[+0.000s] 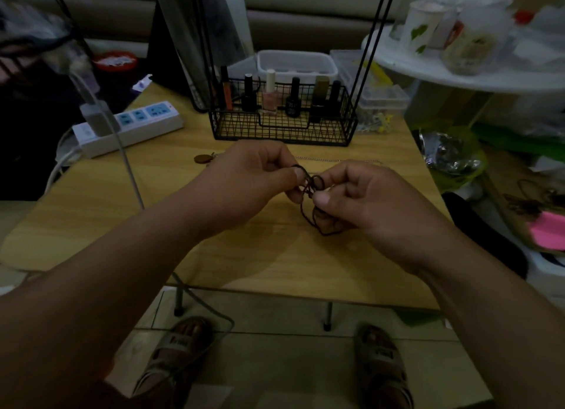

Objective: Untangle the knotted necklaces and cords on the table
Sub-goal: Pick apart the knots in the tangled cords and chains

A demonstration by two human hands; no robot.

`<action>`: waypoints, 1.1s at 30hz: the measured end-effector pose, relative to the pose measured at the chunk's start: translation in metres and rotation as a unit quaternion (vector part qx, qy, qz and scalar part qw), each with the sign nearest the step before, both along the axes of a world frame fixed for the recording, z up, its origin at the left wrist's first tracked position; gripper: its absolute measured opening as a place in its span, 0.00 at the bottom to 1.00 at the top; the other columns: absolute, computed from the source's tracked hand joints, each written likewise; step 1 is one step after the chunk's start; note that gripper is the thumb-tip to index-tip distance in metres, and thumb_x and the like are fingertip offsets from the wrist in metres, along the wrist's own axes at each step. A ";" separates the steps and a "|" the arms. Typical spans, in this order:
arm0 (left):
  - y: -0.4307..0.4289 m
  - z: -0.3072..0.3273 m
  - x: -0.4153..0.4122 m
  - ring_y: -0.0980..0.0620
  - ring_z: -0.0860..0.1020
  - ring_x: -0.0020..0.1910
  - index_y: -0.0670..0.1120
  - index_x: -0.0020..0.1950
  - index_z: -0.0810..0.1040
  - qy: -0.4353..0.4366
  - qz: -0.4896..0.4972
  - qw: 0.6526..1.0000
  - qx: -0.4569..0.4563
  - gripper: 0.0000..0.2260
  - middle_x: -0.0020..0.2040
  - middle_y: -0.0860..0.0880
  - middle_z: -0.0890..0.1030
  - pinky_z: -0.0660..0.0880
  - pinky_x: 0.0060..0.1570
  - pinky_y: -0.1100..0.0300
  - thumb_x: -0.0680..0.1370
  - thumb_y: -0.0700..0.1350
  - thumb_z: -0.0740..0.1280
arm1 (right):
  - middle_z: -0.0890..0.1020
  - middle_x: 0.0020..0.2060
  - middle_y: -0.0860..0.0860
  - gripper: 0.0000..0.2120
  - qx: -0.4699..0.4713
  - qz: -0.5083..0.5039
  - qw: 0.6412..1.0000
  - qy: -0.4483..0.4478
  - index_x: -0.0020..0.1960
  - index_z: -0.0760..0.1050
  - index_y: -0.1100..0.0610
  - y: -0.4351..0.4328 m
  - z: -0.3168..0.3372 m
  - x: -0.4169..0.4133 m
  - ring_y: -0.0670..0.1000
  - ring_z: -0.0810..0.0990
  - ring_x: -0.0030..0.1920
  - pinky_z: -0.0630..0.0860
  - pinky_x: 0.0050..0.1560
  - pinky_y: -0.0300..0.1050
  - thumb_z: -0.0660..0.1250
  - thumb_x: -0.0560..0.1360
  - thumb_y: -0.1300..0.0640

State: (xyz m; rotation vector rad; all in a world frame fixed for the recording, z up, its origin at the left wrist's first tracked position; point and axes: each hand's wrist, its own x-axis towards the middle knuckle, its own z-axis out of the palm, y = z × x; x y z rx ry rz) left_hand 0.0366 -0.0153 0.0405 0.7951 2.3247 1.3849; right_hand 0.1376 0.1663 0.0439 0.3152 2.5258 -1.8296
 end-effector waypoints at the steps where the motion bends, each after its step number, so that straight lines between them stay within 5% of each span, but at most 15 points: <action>1: 0.000 0.000 0.000 0.60 0.75 0.29 0.47 0.49 0.82 -0.012 0.009 1.000 0.006 0.06 0.42 0.51 0.88 0.71 0.35 0.59 0.82 0.47 0.69 | 0.85 0.38 0.56 0.07 0.001 0.020 1.000 -0.005 0.57 0.80 0.56 0.003 0.001 0.001 0.50 0.86 0.41 0.82 0.41 0.38 0.71 0.79 0.61; 6: -0.002 0.005 -0.003 0.53 0.66 0.28 0.46 0.51 0.80 -0.059 0.029 0.997 0.026 0.04 0.40 0.46 0.87 0.63 0.26 0.62 0.82 0.45 0.68 | 0.86 0.41 0.52 0.11 0.053 0.069 0.995 0.041 0.60 0.78 0.51 0.012 0.002 0.006 0.48 0.86 0.44 0.79 0.46 0.37 0.70 0.80 0.61; 15: -0.008 0.011 -0.002 0.62 0.72 0.27 0.53 0.58 0.80 -0.019 0.027 0.999 0.022 0.06 0.36 0.51 0.83 0.68 0.32 0.60 0.81 0.46 0.70 | 0.84 0.42 0.46 0.13 0.156 0.053 0.986 -0.007 0.60 0.78 0.43 0.022 -0.004 0.006 0.44 0.83 0.43 0.77 0.47 0.43 0.71 0.80 0.57; 20: -0.006 0.010 0.002 0.51 0.82 0.40 0.53 0.56 0.81 0.036 0.041 0.998 0.017 0.07 0.40 0.50 0.85 0.78 0.45 0.58 0.82 0.42 0.69 | 0.85 0.43 0.48 0.07 0.174 0.080 0.981 -0.041 0.50 0.81 0.46 0.019 -0.007 0.003 0.47 0.84 0.44 0.81 0.49 0.51 0.74 0.78 0.57; 23: -0.004 0.007 -0.001 0.58 0.79 0.35 0.52 0.54 0.82 0.041 0.101 0.993 0.042 0.08 0.40 0.50 0.85 0.75 0.36 0.66 0.82 0.40 0.67 | 0.86 0.42 0.50 0.04 0.164 0.071 0.983 -0.033 0.47 0.80 0.48 0.021 -0.006 0.002 0.51 0.84 0.43 0.79 0.47 0.54 0.74 0.77 0.56; 29: -0.004 0.008 -0.003 0.59 0.81 0.48 0.54 0.56 0.80 0.067 0.152 0.984 0.058 0.07 0.49 0.53 0.85 0.74 0.44 0.61 0.82 0.42 0.68 | 0.85 0.42 0.49 0.05 0.169 0.124 0.975 -0.067 0.47 0.80 0.50 0.028 -0.004 0.005 0.40 0.79 0.36 0.73 0.40 0.42 0.75 0.76 0.57; 33: -0.003 0.011 0.001 0.69 0.80 0.45 0.53 0.58 0.80 0.058 0.104 0.991 0.064 0.08 0.47 0.54 0.87 0.71 0.46 0.65 0.83 0.41 0.67 | 0.83 0.42 0.43 0.06 0.222 0.150 0.961 -0.070 0.45 0.81 0.47 0.025 -0.005 0.004 0.38 0.80 0.42 0.72 0.45 0.37 0.77 0.74 0.55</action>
